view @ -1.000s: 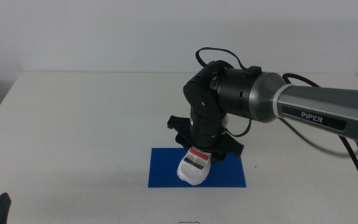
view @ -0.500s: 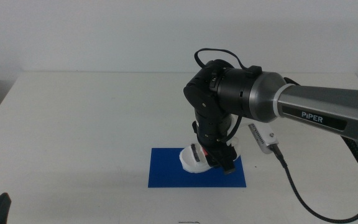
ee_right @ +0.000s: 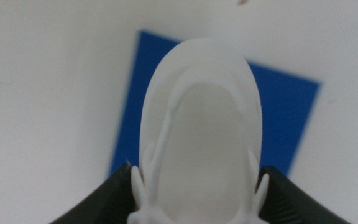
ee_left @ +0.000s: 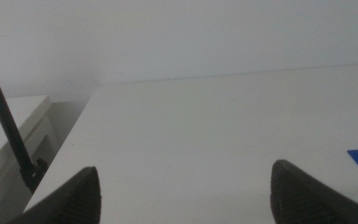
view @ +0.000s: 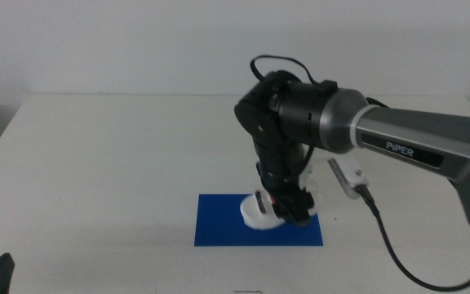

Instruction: Use one arm to grab the shoe from the table and place it on the mat.

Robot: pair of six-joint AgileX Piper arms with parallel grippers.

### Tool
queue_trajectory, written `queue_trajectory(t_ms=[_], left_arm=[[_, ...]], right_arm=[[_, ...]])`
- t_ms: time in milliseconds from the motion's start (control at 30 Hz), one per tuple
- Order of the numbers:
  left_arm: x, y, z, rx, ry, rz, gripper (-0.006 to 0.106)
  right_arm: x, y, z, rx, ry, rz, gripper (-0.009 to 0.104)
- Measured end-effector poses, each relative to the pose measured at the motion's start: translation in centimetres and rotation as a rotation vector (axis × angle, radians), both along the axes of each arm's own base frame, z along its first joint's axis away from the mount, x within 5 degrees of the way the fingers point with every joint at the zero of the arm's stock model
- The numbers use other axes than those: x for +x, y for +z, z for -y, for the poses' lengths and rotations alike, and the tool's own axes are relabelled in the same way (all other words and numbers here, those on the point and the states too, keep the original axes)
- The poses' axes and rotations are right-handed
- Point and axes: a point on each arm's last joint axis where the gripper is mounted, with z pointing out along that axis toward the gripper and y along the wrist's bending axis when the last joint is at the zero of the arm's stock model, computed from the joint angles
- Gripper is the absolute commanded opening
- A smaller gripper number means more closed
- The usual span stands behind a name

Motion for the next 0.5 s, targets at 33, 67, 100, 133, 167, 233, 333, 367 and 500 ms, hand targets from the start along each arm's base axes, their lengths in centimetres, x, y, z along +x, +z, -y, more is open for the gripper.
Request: queue_trajectory(t_ms=[33,67,100,133,167,233,333,367,500], left_arm=[[0.0,0.0,0.0,0.000,0.000,0.000,0.094],[0.0,0.0,0.0,0.000,0.000,0.000,0.094],[0.0,0.0,0.0,0.000,0.000,0.000,0.094],[0.0,0.0,0.0,0.000,0.000,0.000,0.094],[0.0,0.0,0.0,0.000,0.000,0.000,0.094],[0.0,0.0,0.0,0.000,0.000,0.000,0.094],[0.0,0.0,0.0,0.000,0.000,0.000,0.094],[0.0,0.0,0.0,0.000,0.000,0.000,0.094],[0.0,0.0,0.0,0.000,0.000,0.000,0.094]], right_arm=[[0.3,0.2,-0.3,0.008,0.000,0.012,-0.001],[0.6,0.4,-0.6,0.017,0.000,0.022,-0.001],[0.9,0.4,-0.8,0.024,0.000,0.028,-0.001],[1.2,0.4,-1.1,0.032,-0.001,0.032,-0.001],[1.4,0.2,-1.4,0.040,-0.003,0.031,-0.001],[1.6,-0.4,-1.7,0.048,-0.007,0.017,-0.001],[1.5,-1.1,-1.9,0.055,-0.016,-0.011,-0.001],[1.5,-1.3,-2.0,0.057,-0.018,-0.018,-0.001],[1.5,-1.7,-2.1,0.054,-0.019,-0.026,-0.001]])
